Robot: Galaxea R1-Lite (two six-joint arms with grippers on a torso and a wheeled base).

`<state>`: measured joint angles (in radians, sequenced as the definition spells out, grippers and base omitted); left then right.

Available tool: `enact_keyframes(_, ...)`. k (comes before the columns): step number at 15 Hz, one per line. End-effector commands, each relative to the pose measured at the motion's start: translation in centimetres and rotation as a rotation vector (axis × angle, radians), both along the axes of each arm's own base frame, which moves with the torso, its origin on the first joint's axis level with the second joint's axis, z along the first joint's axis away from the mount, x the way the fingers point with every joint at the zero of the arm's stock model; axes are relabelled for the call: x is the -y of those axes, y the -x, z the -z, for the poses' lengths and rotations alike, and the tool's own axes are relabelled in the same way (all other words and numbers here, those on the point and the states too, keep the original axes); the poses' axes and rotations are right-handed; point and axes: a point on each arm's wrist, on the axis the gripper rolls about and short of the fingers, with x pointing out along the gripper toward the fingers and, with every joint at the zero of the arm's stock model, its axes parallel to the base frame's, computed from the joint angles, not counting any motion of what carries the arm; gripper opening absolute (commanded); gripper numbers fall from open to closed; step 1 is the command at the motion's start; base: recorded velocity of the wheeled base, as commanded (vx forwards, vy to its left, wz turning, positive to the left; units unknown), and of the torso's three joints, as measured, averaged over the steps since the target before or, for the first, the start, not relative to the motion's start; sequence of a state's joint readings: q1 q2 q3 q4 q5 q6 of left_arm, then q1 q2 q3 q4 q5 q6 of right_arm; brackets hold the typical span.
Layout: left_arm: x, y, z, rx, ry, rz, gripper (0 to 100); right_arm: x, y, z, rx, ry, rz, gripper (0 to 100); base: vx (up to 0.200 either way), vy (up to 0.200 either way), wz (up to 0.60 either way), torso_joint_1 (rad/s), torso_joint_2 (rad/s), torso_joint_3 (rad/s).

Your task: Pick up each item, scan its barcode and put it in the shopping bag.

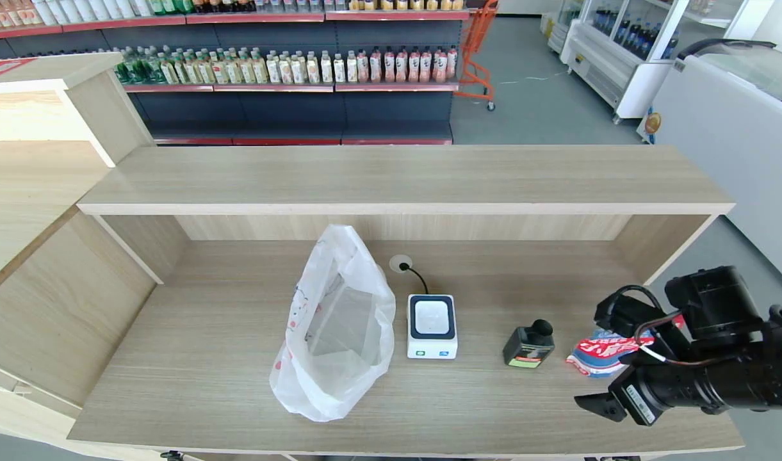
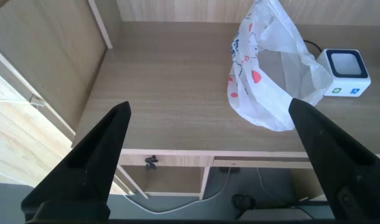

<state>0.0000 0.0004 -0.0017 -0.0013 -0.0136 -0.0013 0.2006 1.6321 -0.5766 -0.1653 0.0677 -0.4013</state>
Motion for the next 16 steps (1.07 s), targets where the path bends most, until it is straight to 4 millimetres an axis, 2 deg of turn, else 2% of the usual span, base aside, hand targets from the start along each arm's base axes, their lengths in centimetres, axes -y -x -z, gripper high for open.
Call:
enact_keyframes(1,0.0,0.0,0.0,0.001,0.0,0.0,100,-0.7,-1.1,2.9,-0.07,0.034,-0.042,100,0.0,0.0,0.0,0.0,0.0,0.0)
enact_keyframes(4,0.0,0.0,0.0,0.001,0.0,0.0,100,-0.8,-2.7,3.8,0.021,0.104,-0.065,100,0.0,0.0,0.0,0.0,0.0,0.0)
enact_keyframes(7,0.0,0.0,0.0,0.001,0.0,0.0,100,-1.1,-3.3,4.3,0.053,0.139,-0.071,100,0.0,0.0,0.0,0.0,0.0,0.0)
enact_keyframes(12,0.0,0.0,0.0,0.001,0.0,0.0,100,-2.0,-5.7,7.1,0.12,0.145,-0.099,100,0.0,0.0,0.0,0.0,0.0,0.0)
enact_keyframes(16,0.0,0.0,0.0,0.001,0.0,0.0,100,-3.0,-6.7,8.4,0.133,0.159,-0.147,100,0.0,0.0,0.0,0.0,0.0,0.0)
